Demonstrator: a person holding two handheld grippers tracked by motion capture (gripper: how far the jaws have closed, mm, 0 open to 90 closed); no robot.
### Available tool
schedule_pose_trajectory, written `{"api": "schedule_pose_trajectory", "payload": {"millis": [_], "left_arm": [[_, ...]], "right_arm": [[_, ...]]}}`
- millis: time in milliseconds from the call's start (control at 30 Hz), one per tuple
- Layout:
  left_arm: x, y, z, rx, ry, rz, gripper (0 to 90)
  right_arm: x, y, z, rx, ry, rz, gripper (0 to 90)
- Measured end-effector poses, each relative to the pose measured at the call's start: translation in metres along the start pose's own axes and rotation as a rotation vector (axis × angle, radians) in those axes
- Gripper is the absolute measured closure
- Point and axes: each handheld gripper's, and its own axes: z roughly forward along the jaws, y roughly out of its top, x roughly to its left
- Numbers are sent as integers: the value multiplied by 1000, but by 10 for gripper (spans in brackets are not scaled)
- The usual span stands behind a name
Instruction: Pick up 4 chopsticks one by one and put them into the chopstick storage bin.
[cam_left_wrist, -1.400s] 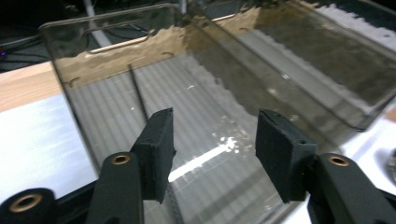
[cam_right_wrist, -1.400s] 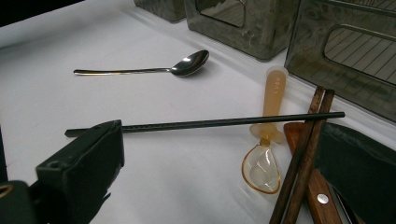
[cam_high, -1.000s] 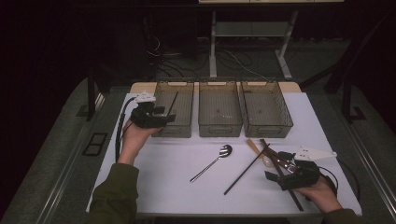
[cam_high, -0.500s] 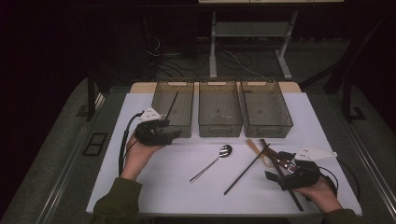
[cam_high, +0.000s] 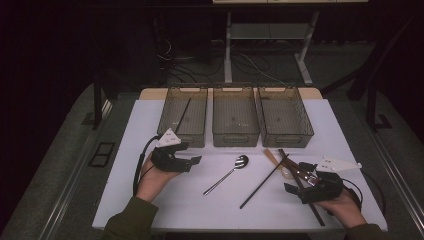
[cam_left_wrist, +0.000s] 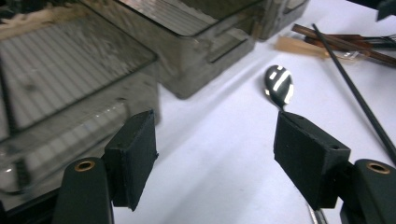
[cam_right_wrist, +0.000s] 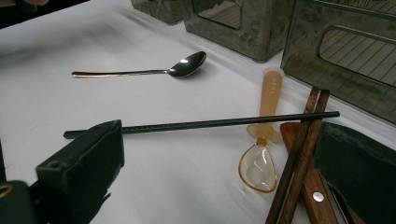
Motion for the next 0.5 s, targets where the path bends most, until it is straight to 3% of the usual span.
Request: {"api": "schedule_pose_trajectory", "payload": {"millis": [500], "left_arm": [[-32,-7,17,35,-91,34,301]], "right_arm": [[-1,0,0,-1,-1,2,20]]}}
